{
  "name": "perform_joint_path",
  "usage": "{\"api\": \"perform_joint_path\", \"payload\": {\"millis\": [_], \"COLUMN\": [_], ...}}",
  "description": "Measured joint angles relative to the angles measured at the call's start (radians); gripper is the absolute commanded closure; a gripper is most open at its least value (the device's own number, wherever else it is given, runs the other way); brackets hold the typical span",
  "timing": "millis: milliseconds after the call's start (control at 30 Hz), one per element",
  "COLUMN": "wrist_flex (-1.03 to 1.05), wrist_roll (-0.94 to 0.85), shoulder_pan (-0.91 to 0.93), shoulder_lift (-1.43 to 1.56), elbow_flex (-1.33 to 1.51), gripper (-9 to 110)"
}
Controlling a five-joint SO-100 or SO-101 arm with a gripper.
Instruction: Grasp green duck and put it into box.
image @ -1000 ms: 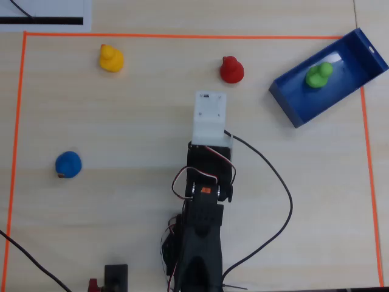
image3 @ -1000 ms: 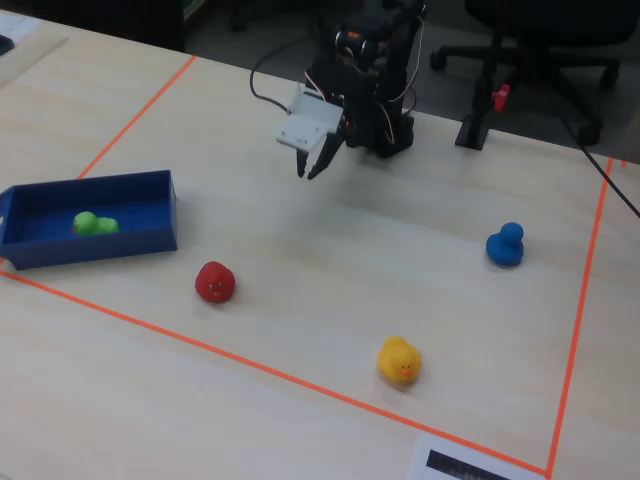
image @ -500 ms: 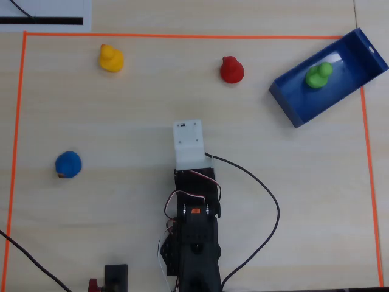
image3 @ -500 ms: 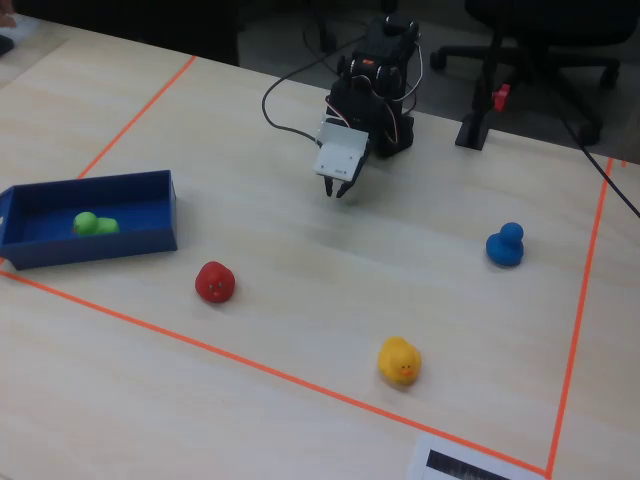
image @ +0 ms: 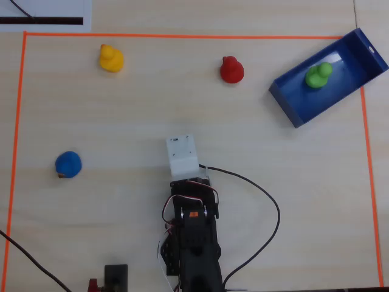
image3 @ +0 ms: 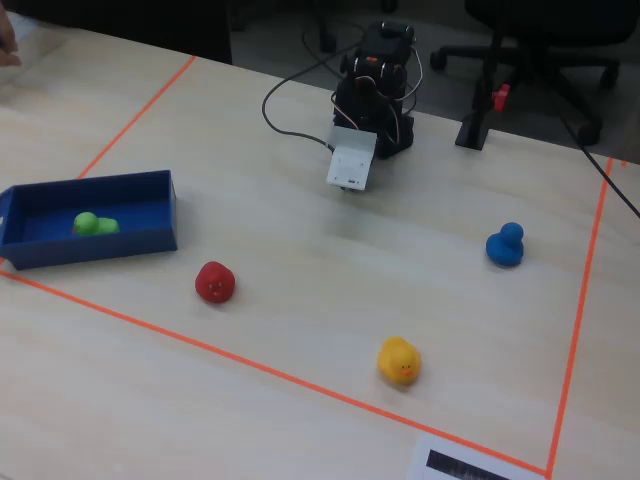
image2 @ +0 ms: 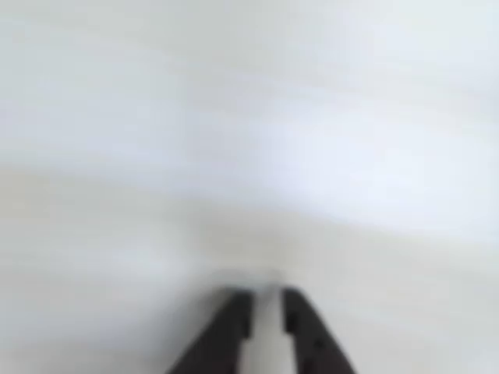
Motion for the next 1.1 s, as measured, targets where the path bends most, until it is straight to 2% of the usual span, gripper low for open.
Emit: {"api": "perform_joint_path", "payload": {"millis": [1100], "wrist_flex": [0.006], "wrist_roll": [0.026], "shoulder_pan": [-0.026], "shoulder_lift": [0.000], "elbow_flex": [0.000], "gripper": [97]}}
